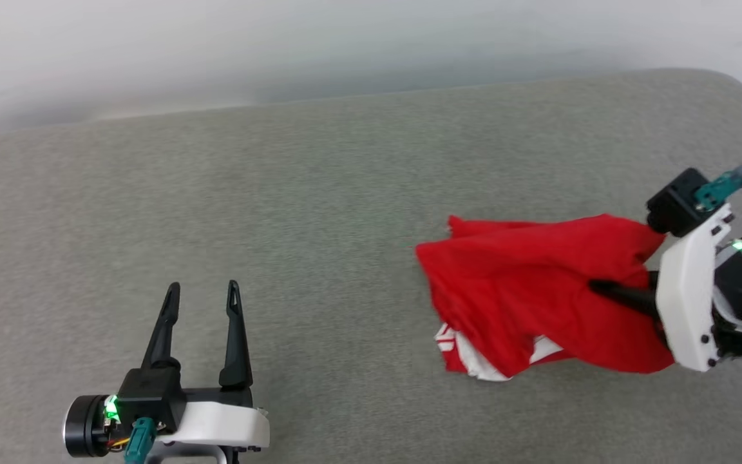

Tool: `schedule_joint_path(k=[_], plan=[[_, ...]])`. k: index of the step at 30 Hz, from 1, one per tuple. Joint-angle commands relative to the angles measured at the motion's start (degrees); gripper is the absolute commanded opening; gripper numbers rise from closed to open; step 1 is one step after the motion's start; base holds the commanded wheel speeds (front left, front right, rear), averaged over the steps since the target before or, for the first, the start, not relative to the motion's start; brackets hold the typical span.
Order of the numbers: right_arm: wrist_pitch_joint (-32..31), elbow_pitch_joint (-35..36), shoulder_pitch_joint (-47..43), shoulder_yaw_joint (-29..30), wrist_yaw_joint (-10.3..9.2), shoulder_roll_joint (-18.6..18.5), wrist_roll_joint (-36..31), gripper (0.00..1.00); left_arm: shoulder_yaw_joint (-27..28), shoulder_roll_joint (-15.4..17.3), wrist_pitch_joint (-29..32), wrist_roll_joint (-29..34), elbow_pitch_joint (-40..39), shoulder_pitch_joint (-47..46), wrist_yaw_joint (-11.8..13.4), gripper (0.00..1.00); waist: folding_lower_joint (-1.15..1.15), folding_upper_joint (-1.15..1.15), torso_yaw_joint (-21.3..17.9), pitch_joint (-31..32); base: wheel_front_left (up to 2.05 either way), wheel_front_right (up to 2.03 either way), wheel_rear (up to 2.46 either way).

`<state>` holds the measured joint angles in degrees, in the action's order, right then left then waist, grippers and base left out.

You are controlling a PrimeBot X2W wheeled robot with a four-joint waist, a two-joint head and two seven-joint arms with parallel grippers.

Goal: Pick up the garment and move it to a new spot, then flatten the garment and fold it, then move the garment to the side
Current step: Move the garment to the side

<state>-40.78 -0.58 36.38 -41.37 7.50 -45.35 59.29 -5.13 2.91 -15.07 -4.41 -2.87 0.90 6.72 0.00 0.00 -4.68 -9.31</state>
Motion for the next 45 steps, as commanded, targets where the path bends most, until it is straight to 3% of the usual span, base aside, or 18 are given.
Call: schedule_joint_path(k=[1,8,16,29,34,35,36,37,45], plan=[[0.71,-0.37,1.14,-0.03,-0.02,-0.73,-0.67,0.0,0.22,-0.01,-0.13,0.37,-0.19,-0.65,-0.02,1.0,0.0,0.0,-2.99,-1.04,0.0,0.0,0.0],[4.91,-5.93,4.78,-1.02,-0.03,-6.13,-6.94,0.0,0.83,0.38,-0.13,2.27,-0.83,-3.05,-1.12,1.0,0.0,0.0,-6.3,-5.62,0.0,0.0,0.0],[8.91,-20.25,10.24,0.24,-0.03,-9.62,-11.58,0.0,0.6,1.29,-0.13,3.89,-2.02,-6.07,-1.78,1.0,0.0,0.0,-6.84,-12.05,0.0,0.0,0.0],[17.46,-40.98,17.3,5.86,-0.05,-6.54,-17.33,0.0,0.59,3.27,-0.13,5.03,-4.71,-9.95,-1.68,1.0,0.0,0.0,-6.11,-21.72,0.0,0.0,0.0],[20.68,-45.98,18.97,8.19,-0.04,-3.23,-18.08,0.0,0.48,3.73,-0.13,4.97,-4.84,-10.66,-1.43,1.0,0.0,0.0,-6.11,-22.6,0.0,0.0,0.0],[20.92,-46.75,19.11,8.43,-0.03,-2.71,-18.27,0.27,0.46,3.74,-0.13,4.85,-4.73,-10.66,-1.37,1.0,0.0,0.0,-6.07,-22.41,0.0,0.0,0.0],[21.43,-47.54,19.36,8.69,-0.03,-2.4,-18.63,0.6,0.36,3.7,-0.13,4.72,-4.59,-10.64,-1.29,1.0,0.0,0.0,-5.99,-22.11,0.0,0.0,0.0],[22.04,-48.21,19.74,9.05,-0.04,-2.15,-19.16,1.0,0.34,3.63,-0.13,4.6,-4.46,-10.62,-1.26,1.0,0.0,0.0,-5.9,-21.75,0.0,0.0,0.0],[32.42,-50.49,20.66,11.85,-0.03,-1.84,-25.7,1.0,0.36,2.72,-0.13,3.13,-3.46,-8.68,-0.61,1.0,0.0,0.0,-4.27,-15.4,0.0,0.0,0.0]])
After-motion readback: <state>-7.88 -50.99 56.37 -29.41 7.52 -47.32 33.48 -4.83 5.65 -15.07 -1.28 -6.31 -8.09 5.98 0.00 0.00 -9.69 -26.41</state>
